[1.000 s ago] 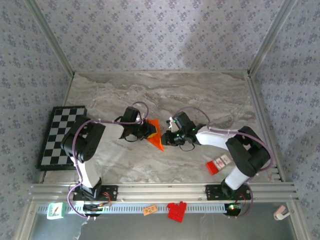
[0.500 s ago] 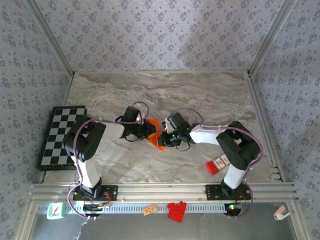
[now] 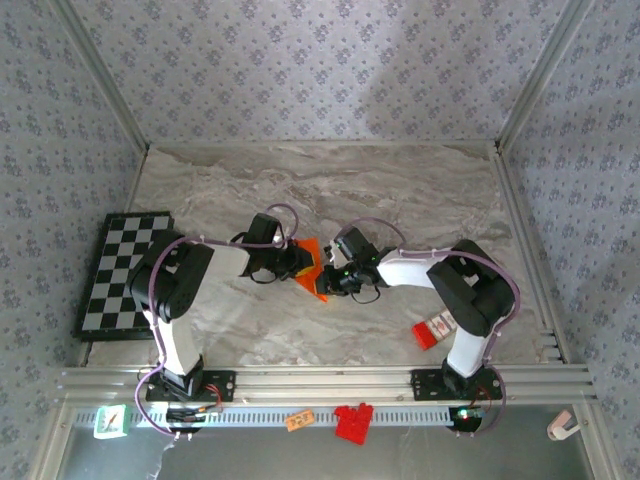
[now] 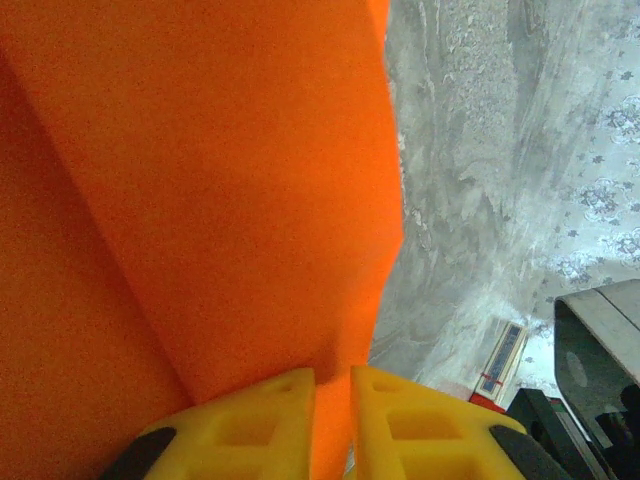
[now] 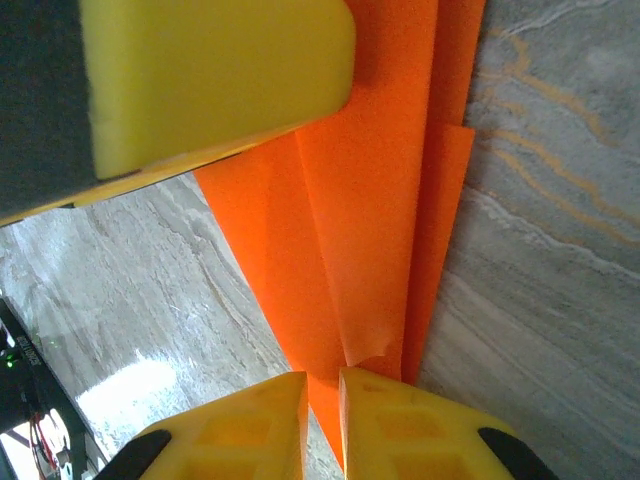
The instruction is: Fold a paper plane with a square sheet of paper (pick it up from the middle)
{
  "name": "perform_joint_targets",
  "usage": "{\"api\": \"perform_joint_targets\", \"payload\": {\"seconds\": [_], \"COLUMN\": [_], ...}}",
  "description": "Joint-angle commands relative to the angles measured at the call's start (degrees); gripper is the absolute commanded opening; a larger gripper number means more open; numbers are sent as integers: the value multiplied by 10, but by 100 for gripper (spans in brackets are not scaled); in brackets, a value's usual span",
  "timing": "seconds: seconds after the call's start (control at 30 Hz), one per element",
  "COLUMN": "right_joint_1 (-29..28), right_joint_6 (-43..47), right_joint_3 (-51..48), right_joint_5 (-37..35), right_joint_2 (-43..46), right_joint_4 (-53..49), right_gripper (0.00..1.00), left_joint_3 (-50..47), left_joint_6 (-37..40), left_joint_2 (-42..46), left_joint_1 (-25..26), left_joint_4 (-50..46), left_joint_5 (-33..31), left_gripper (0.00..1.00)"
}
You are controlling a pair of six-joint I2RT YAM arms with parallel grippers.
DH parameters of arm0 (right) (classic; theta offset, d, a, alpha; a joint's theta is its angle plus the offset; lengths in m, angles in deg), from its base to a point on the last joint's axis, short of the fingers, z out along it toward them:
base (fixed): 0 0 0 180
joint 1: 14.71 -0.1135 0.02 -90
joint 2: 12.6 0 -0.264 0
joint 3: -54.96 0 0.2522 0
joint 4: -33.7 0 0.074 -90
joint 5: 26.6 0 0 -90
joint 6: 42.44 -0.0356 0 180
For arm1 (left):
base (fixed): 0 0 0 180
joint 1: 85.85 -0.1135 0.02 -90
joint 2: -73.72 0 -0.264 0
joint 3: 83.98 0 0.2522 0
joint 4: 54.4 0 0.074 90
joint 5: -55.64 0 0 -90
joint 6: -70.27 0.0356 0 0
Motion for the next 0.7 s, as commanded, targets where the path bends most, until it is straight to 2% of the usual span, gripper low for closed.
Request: {"api": "perform_joint_targets", "payload": {"seconds": [0.0, 0.4, 0.67], "right_joint_1": [-2, -4, 10], "right_joint_6": [8, 6, -9], "right_joint_3": [4, 5, -8], "right_joint_5": [7, 14, 9], "right_joint_2": [-12, -9, 60], "right_joint_4": [-16, -27, -5], "right_gripper": [18, 18, 22], "left_joint_3": [13, 17, 18], "left_joint_6": [10, 18, 23], "left_joint_2": [-10, -16, -18], "left_joint_1": [3, 4, 4], "left_joint_4": [-13, -51, -79], "left_joint_5": [3, -13, -24], "left_gripper": [18, 18, 17]}}
